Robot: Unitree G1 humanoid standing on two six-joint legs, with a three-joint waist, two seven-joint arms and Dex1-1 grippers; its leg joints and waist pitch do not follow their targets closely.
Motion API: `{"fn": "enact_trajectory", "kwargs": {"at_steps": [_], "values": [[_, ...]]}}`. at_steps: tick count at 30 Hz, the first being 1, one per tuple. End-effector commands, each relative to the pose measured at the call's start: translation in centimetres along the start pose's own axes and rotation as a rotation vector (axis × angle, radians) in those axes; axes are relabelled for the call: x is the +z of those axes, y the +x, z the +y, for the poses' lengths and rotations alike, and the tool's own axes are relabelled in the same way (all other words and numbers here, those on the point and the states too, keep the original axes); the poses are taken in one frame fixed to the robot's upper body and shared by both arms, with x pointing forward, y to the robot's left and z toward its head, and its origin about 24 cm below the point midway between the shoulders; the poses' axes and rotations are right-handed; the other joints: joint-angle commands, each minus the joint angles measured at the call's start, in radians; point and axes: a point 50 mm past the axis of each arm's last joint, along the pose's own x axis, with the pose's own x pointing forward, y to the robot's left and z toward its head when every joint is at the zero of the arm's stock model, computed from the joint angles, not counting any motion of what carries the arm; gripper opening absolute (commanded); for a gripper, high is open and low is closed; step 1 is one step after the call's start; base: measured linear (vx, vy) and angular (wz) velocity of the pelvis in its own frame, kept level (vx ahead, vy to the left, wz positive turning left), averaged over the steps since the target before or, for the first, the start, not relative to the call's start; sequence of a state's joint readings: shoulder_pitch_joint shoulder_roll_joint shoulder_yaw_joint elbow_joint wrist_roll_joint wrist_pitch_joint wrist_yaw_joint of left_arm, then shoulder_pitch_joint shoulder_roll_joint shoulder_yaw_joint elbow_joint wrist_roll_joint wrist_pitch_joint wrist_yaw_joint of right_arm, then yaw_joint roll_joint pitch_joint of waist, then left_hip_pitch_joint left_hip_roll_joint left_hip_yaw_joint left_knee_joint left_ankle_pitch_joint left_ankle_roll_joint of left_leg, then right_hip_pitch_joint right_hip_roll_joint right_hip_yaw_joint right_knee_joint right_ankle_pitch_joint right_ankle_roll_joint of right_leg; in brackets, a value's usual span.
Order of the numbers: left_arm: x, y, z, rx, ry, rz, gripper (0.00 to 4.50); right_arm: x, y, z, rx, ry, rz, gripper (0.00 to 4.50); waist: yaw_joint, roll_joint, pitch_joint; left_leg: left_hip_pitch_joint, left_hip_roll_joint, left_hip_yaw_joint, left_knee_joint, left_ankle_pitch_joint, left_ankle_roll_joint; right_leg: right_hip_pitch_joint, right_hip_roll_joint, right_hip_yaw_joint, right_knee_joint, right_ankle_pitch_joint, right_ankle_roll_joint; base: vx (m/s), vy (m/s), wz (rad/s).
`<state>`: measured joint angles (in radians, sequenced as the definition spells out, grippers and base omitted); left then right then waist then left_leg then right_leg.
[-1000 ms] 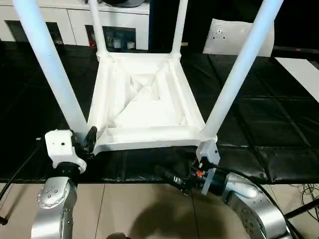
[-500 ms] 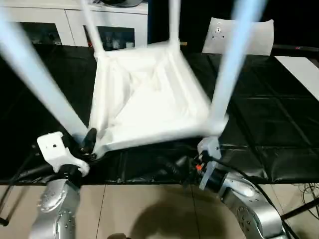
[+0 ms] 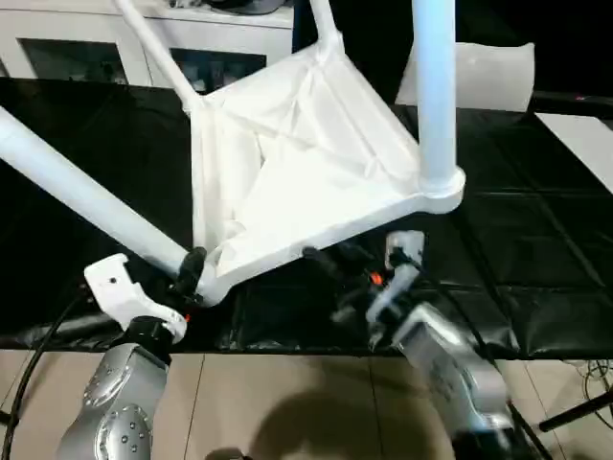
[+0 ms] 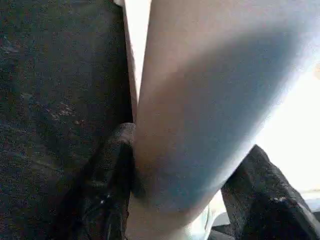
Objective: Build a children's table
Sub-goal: Flip table
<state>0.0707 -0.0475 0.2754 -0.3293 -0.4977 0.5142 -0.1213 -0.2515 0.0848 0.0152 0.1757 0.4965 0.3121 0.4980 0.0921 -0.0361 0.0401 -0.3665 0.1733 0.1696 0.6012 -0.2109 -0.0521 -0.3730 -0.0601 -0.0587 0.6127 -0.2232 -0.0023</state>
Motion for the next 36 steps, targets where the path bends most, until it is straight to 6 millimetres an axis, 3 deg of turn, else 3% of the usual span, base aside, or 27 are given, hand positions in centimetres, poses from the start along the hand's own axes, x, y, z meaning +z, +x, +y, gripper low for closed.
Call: {"fn": "enact_trajectory", "kwargs": {"at_steps": [1, 5, 9, 12, 22, 23, 25, 30, 33, 34, 36], "values": [[-2.6, 0.3, -1.5, -0.066, -0.128, 0.12, 2.15, 0.4, 1.0, 0.1, -0.024, 0.056, -0.05, 4.5, -0.002, -0.001, -0.044, 0.011, 0.062, -0.021, -0.081, -0.078, 0.014, 0.032, -0.082, 0.055, -0.059, -0.012, -0.169, 0.0, 0.0, 0.0], [-2.8, 0.3, -1.8, -0.085, -0.127, 0.137, 2.15, 0.2, 2.8, -0.4, -0.092, 0.144, -0.067, 4.5, -0.005, 0.0, -0.043, 0.012, 0.062, -0.017, -0.083, -0.111, 0.002, 0.03, -0.086, 0.055, -0.061, -0.058, -0.17, 0.0, 0.0, 0.0], [-2.9, 0.4, -2.2, -0.114, -0.123, 0.152, 2.15, -0.1, 4.6, 0.8, -0.006, 0.266, -0.087, 4.5, -0.001, 0.004, -0.044, 0.011, 0.063, -0.018, -0.083, -0.097, -0.002, 0.034, -0.083, 0.054, -0.057, -0.016, -0.157, 0.0, 0.0, 0.0], [-3.0, 0.6, -2.5, -0.129, -0.116, 0.161, 2.15, 0.0, 5.5, 1.7, 0.051, 0.311, -0.104, 4.2, -0.002, 0.002, -0.045, 0.011, 0.063, -0.017, -0.083, -0.102, 0.002, 0.035, -0.085, 0.055, -0.058, -0.021, -0.158, 0.0, 0.0, 0.0], [-3.0, 1.0, -2.5, -0.132, -0.079, 0.169, 2.15, 0.2, 6.2, 1.9, 0.054, 0.355, -0.121, 3.39, 0.0, 0.007, -0.046, 0.012, 0.063, -0.016, -0.083, -0.102, -0.005, 0.034, -0.084, 0.053, -0.059, -0.032, -0.163, 0.0, 0.0, 0.0], [-3.1, 1.0, -2.5, -0.134, -0.072, 0.173, 2.15, 0.2, 6.2, 1.9, 0.056, 0.355, -0.122, 3.15, 0.0, 0.007, -0.046, 0.012, 0.063, -0.016, -0.083, -0.103, -0.005, 0.033, -0.085, 0.054, -0.06, -0.033, -0.163, 0.0, 0.0, 0.0], [-3.1, 1.1, -2.5, -0.138, -0.055, 0.177, 2.15, 0.3, 6.2, 1.7, 0.047, 0.359, -0.131, 3.15, 0.001, 0.007, -0.045, 0.012, 0.064, -0.016, -0.084, -0.113, -0.004, 0.033, -0.085, 0.054, -0.062, -0.05, -0.161, 0.0, 0.0, 0.0], [-3.3, 1.3, -2.6, -0.164, 0.024, 0.192, 2.15, 0.7, 6.2, 1.0, 0.007, 0.362, -0.163, 2.86, 0.002, 0.016, -0.044, 0.012, 0.063, -0.018, -0.088, -0.152, -0.02, 0.03, -0.086, 0.054, -0.067, -0.108, -0.147, 0.0, 0.0, 0.0], [-3.3, 1.3, -2.6, -0.174, 0.047, 0.197, 2.15, 0.9, 6.2, 0.9, -0.005, 0.365, -0.177, 2.75, 0.002, 0.014, -0.047, 0.009, 0.063, -0.018, -0.086, -0.124, -0.015, 0.033, -0.086, 0.053, -0.062, -0.072, -0.155, 0.0, 0.0, 0.0], [-3.3, 1.4, -2.5, -0.178, 0.075, 0.204, 2.15, 1.2, 6.3, 1.0, -0.007, 0.382, -0.201, 2.71, 0.004, 0.02, -0.048, 0.011, 0.063, -0.019, -0.085, -0.116, -0.014, 0.032, -0.086, 0.053, -0.061, -0.062, -0.156, 0.0, 0.0, 0.0], [-3.3, 1.4, -2.3, -0.176, 0.111, 0.206, 2.15, 1.6, 6.4, 1.1, -0.009, 0.397, -0.221, 2.64, 0.003, 0.015, -0.049, 0.009, 0.061, -0.017, -0.083, -0.094, -0.001, 0.033, -0.085, 0.052, -0.058, -0.031, -0.161, 0.0, 0.0, 0.0]]}}
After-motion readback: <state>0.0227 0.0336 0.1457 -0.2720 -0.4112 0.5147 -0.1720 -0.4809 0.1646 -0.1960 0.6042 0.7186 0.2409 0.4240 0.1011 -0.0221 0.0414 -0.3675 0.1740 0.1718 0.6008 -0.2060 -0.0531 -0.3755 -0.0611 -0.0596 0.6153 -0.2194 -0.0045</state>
